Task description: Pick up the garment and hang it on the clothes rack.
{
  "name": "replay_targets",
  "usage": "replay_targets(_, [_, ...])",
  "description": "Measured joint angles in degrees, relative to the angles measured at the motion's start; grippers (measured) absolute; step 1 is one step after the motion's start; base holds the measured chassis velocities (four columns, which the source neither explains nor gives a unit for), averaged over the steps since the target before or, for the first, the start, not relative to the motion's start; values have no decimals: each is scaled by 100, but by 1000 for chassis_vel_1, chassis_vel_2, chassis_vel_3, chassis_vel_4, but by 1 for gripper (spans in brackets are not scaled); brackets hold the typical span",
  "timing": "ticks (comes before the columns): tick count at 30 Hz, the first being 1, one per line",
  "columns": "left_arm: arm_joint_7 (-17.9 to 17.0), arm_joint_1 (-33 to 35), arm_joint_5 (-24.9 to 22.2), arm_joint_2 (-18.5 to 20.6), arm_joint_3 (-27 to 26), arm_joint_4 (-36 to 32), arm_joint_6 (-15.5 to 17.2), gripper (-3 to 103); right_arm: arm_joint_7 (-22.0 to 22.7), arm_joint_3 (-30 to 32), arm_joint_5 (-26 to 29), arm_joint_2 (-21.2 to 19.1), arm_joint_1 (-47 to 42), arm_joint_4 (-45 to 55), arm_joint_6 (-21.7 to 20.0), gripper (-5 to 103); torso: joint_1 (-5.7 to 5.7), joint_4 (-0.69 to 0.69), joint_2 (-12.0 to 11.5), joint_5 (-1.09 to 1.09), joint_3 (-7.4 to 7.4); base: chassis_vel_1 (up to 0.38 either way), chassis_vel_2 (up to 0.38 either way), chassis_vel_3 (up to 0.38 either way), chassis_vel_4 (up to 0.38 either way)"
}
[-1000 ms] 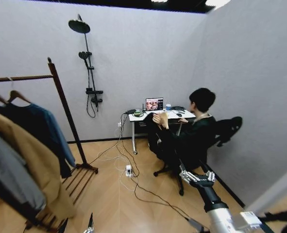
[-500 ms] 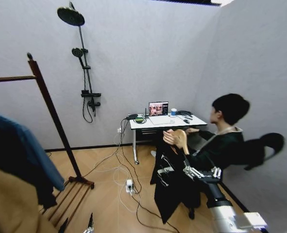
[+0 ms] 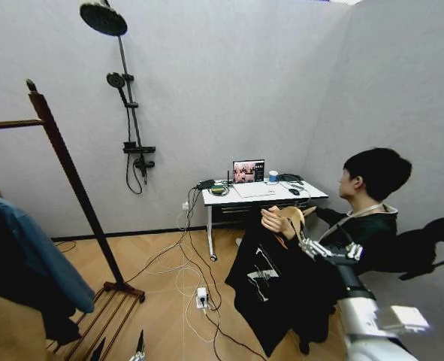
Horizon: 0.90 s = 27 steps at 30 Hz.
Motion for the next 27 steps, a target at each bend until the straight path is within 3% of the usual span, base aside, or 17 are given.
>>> replay_targets(7, [0, -1, 0, 0, 0, 0, 0, 100, -120, -92, 479, -390, 497, -490, -232, 103, 9, 1, -4, 0, 3, 0, 0, 0, 0])
replay_targets(10, [0, -1, 0, 0, 0, 0, 0, 100, -232, -208, 510, -541, 691, -655, -259, 100, 9, 1, -5, 1, 3, 0, 0, 0, 0])
replay_targets(12, [0, -1, 0, 0, 0, 0, 0, 100, -382, -305, 494, -673, 887, -828, -257, 91, 8, 0, -4, 0, 2, 0, 0, 0, 0])
replay_targets(14, [0, -1, 0, 0, 0, 0, 0, 100, -437, -342, 448, -719, 960, -898, -240, 91, 8, 1, -4, 0, 2, 0, 0, 0, 0])
replay_targets(15, [0, -1, 0, 0, 0, 0, 0, 100, -506, -397, 327, -788, 1096, -1030, -186, 80, 8, 1, -4, -1, 2, 0, 0, 0, 0])
replay_targets(17, [0, -1, 0, 0, 0, 0, 0, 100, -515, -406, 301, -802, 1131, -1061, -173, 80, 8, 1, -4, 0, 2, 0, 0, 0, 0])
replay_targets(18, [0, -1, 0, 0, 0, 0, 0, 100, -525, -426, 210, -826, 1239, -1148, -140, 70, 8, 1, -4, 0, 2, 0, 0, 0, 0])
replay_targets(26, [0, -1, 0, 0, 0, 0, 0, 100, -511, -433, 81, -775, 1279, -1324, 99, 48, 7, 1, -4, 0, 2, 0, 0, 0, 0])
replay_targets(27, [0, -1, 0, 0, 0, 0, 0, 100, -510, -433, 38, -742, 1279, -1355, 181, 37, 7, 0, -4, 0, 2, 0, 0, 0, 0])
